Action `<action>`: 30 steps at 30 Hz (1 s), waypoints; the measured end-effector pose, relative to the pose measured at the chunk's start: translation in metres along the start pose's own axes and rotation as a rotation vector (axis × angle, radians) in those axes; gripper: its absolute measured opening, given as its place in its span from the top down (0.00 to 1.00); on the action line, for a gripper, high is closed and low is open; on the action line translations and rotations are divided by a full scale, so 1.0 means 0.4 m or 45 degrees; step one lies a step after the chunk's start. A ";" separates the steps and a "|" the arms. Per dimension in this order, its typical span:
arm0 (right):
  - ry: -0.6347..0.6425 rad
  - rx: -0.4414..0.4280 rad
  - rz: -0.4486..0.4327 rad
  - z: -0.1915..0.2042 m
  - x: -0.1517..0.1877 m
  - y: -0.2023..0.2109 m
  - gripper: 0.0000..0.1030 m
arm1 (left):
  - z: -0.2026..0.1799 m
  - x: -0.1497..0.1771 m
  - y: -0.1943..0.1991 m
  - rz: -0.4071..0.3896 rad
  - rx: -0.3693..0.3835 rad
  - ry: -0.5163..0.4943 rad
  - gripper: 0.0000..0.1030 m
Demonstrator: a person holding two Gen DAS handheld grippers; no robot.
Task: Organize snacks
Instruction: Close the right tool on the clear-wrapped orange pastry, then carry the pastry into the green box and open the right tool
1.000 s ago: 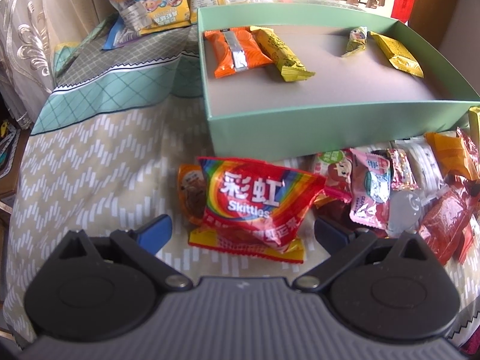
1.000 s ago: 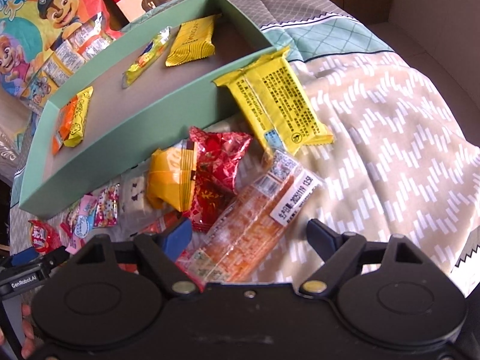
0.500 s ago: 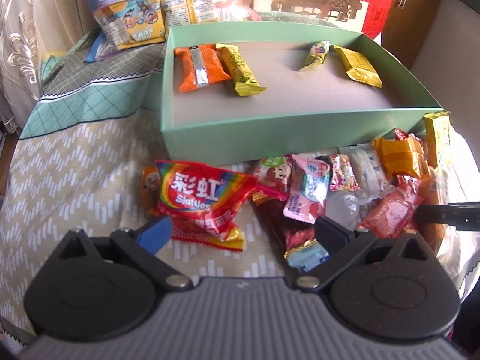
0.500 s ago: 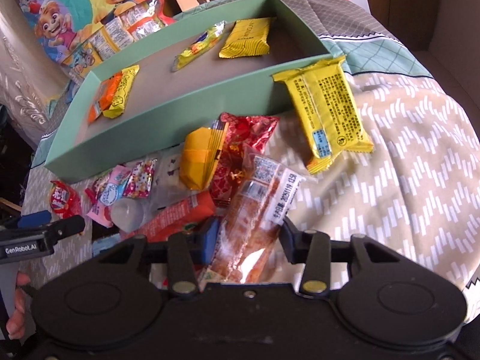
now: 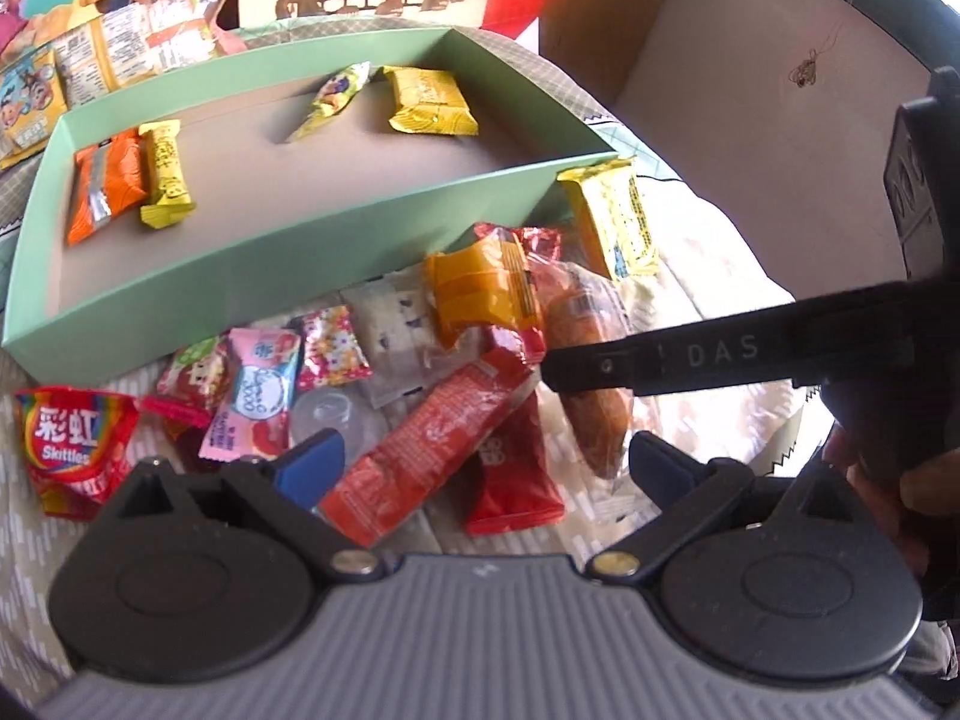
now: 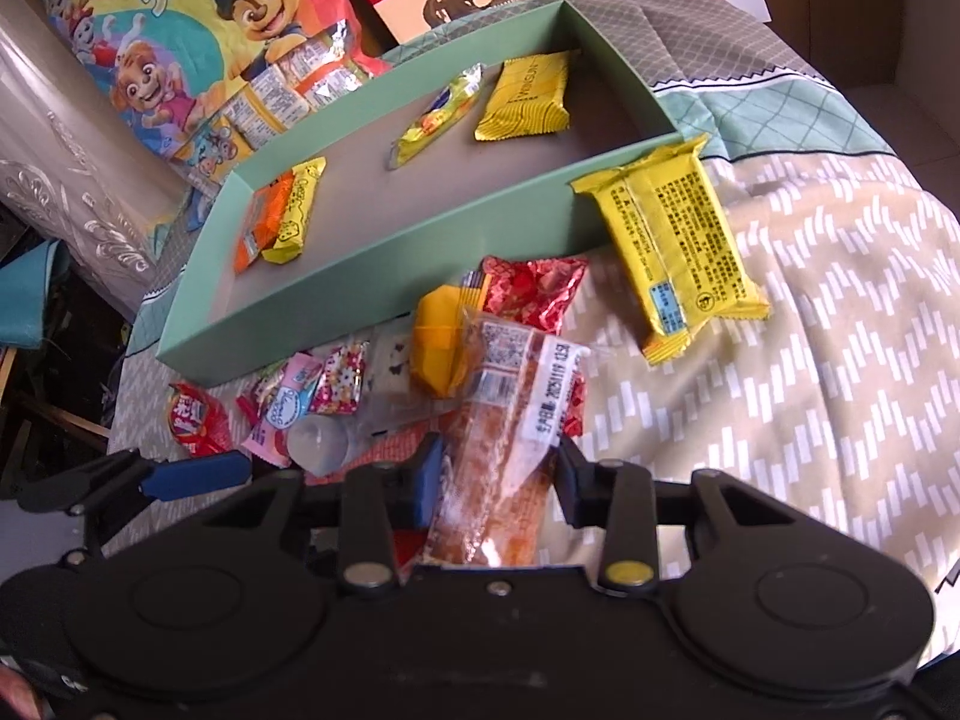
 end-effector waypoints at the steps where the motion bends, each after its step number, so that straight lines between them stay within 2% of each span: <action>1: 0.000 -0.011 0.021 0.001 -0.001 -0.008 0.63 | -0.014 0.001 -0.016 0.018 0.002 -0.018 0.04; 5: -0.005 -0.060 0.097 0.014 0.009 -0.035 0.62 | -0.042 0.001 -0.060 0.073 0.011 -0.042 0.11; 8: -0.030 -0.086 0.110 0.003 0.011 -0.032 0.61 | -0.061 -0.008 -0.077 0.079 -0.001 -0.071 0.16; 11: -0.064 -0.095 0.130 -0.012 0.015 -0.037 0.58 | -0.099 -0.021 -0.090 0.082 0.022 -0.117 0.25; 12: -0.071 -0.096 0.133 -0.015 0.015 -0.039 0.57 | -0.112 -0.022 -0.093 0.080 0.018 -0.140 0.30; 13: -0.076 -0.101 0.129 -0.018 0.017 -0.037 0.57 | -0.125 -0.021 -0.099 0.076 0.008 -0.168 0.41; 14: -0.076 -0.103 0.126 -0.023 0.019 -0.036 0.57 | -0.132 -0.017 -0.107 0.085 -0.011 -0.189 0.45; 15: -0.077 -0.105 0.120 -0.026 0.020 -0.035 0.57 | -0.134 -0.013 -0.115 0.091 -0.028 -0.196 0.54; 20: -0.128 -0.110 0.095 -0.050 0.043 -0.032 0.57 | -0.140 -0.009 -0.115 0.079 -0.035 -0.167 0.53; 21: -0.132 -0.102 0.074 -0.053 0.049 -0.027 0.58 | -0.146 -0.008 -0.111 0.075 -0.032 -0.167 0.60; 23: -0.089 -0.072 0.027 -0.049 0.053 -0.005 0.63 | -0.159 -0.015 -0.100 0.061 -0.021 -0.159 0.62; 30: 0.017 -0.012 -0.045 -0.007 0.005 0.088 0.64 | -0.174 -0.062 -0.053 0.059 0.039 -0.120 0.64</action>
Point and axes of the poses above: each gripper's, at about its wrist camera, not at the fingertips, and y roughly against the way its jaws point, z to its left, x to its underside, the point moved 9 cm from there along -y, roughly the way its jaws point, and after that the axes turned 1 degree about -y, right-handed, at the moved point
